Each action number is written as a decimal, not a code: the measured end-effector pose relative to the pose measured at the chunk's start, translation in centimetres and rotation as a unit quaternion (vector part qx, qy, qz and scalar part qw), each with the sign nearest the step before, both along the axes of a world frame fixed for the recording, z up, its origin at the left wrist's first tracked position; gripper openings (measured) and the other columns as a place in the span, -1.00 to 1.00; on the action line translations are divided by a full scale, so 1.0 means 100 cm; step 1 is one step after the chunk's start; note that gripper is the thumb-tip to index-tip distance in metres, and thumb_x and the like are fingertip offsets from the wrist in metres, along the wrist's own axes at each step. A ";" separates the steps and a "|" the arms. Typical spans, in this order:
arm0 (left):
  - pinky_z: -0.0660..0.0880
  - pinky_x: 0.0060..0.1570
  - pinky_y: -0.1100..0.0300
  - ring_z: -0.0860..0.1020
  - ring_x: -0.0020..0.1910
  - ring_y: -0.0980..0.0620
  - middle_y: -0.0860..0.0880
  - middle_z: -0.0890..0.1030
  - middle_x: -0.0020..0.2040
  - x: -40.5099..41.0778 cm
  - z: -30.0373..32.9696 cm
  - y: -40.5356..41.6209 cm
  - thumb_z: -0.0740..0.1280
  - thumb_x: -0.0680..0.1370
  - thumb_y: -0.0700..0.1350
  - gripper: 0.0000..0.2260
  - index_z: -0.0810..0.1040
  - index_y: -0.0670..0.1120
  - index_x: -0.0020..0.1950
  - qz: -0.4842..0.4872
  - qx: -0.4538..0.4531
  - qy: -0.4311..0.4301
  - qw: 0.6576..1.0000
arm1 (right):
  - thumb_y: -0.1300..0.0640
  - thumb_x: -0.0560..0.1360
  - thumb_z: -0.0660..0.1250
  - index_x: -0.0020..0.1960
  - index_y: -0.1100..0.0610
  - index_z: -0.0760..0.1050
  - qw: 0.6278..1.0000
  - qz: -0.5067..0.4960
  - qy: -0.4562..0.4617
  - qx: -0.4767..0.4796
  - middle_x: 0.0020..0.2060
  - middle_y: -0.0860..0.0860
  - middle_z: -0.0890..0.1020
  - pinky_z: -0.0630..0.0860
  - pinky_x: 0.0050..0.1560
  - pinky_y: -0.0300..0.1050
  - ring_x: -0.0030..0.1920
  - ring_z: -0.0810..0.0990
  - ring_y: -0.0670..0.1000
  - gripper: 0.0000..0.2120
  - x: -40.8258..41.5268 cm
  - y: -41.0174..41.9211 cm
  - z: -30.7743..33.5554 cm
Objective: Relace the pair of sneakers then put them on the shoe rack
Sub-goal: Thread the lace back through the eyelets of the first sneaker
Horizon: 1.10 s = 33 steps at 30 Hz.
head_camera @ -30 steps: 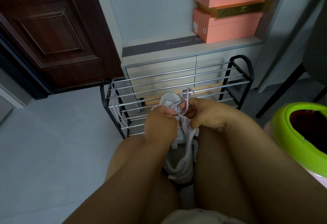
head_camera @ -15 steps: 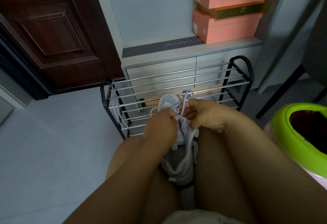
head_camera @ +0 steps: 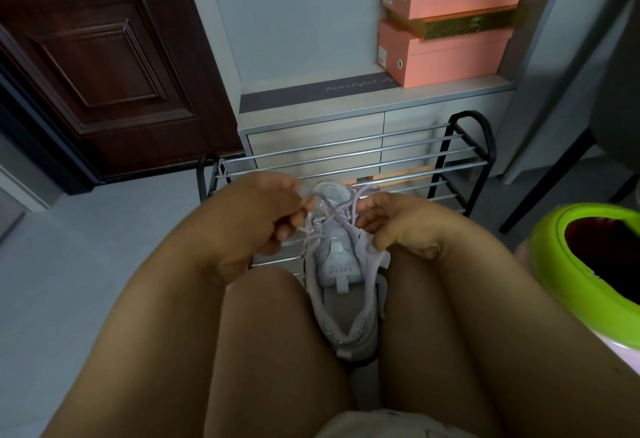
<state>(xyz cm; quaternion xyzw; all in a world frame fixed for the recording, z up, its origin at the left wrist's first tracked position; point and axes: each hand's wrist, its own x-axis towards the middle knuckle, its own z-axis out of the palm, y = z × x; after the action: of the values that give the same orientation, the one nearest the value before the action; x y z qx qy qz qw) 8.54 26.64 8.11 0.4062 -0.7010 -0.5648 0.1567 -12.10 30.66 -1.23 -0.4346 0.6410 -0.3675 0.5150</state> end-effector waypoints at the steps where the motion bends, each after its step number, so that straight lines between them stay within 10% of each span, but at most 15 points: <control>1: 0.29 -0.57 0.32 0.35 -0.52 0.13 -0.03 0.47 -0.41 0.003 0.000 -0.003 0.21 0.60 -0.18 -0.77 0.52 -0.15 -0.25 -0.010 -0.052 -0.069 0.996 | 0.64 0.30 0.24 0.19 0.23 0.41 1.000 0.000 -0.006 -0.001 -0.14 0.07 0.48 0.43 -0.23 -0.20 -0.19 0.46 -0.04 -0.45 0.001 0.000 0.000; 4: 0.49 -0.25 0.08 0.46 -0.31 -0.01 -0.19 0.55 -0.23 -0.004 -0.011 -0.007 0.21 0.60 -0.08 -0.72 0.56 -0.26 -0.13 -0.066 -0.203 -0.276 0.937 | 0.64 0.30 0.23 0.18 0.20 0.40 1.000 0.008 -0.006 -0.009 -0.14 0.06 0.46 0.42 -0.27 -0.23 -0.22 0.45 -0.05 -0.45 0.003 0.002 0.002; 12: 0.37 -0.14 0.14 0.50 -0.21 -0.02 -0.04 0.54 -0.28 -0.050 -0.081 -0.020 0.26 0.57 0.01 -0.73 0.56 -0.07 -0.26 -0.116 -0.343 -0.263 0.894 | 0.65 0.29 0.24 0.11 0.17 0.41 1.000 0.026 -0.009 -0.013 -0.15 0.07 0.44 0.41 -0.25 -0.20 -0.21 0.44 -0.04 -0.47 0.004 0.005 0.005; 22: 0.43 -0.32 0.31 0.46 -0.30 0.03 -0.03 0.57 -0.32 -0.023 -0.056 -0.030 0.36 0.43 -0.27 -0.88 0.57 -0.12 -0.31 0.027 -0.026 0.126 0.991 | 0.64 0.30 0.24 0.20 0.21 0.38 1.000 0.010 -0.012 0.006 -0.15 0.07 0.46 0.43 -0.23 -0.19 -0.20 0.46 -0.03 -0.44 -0.003 0.002 0.000; 26: 0.43 -0.36 0.29 0.38 -0.41 0.11 0.04 0.43 -0.40 0.004 -0.022 -0.046 0.25 0.45 -0.15 -0.79 0.52 -0.07 -0.40 0.028 0.143 0.379 0.914 | 0.64 0.29 0.23 0.13 0.28 0.43 1.000 0.008 -0.019 0.000 -0.13 0.15 0.48 0.42 -0.22 -0.15 -0.15 0.48 0.06 -0.51 -0.003 0.002 0.000; 33: 0.34 -0.47 0.33 0.39 -0.50 0.13 0.02 0.43 -0.42 0.037 -0.004 -0.073 0.20 0.59 -0.09 -0.81 0.53 -0.11 -0.16 -0.046 0.289 0.569 0.769 | 0.63 0.28 0.25 0.23 0.25 0.39 1.000 -0.001 -0.005 0.019 -0.07 0.15 0.50 0.44 -0.22 -0.14 -0.16 0.49 0.02 -0.41 -0.003 -0.001 -0.003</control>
<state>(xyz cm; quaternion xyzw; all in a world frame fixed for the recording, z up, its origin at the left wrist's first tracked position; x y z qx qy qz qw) 12.28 19.38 7.68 0.0035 -0.3056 -0.8748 0.3758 -12.44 30.57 -1.49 -0.4223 0.6455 -0.3580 0.5261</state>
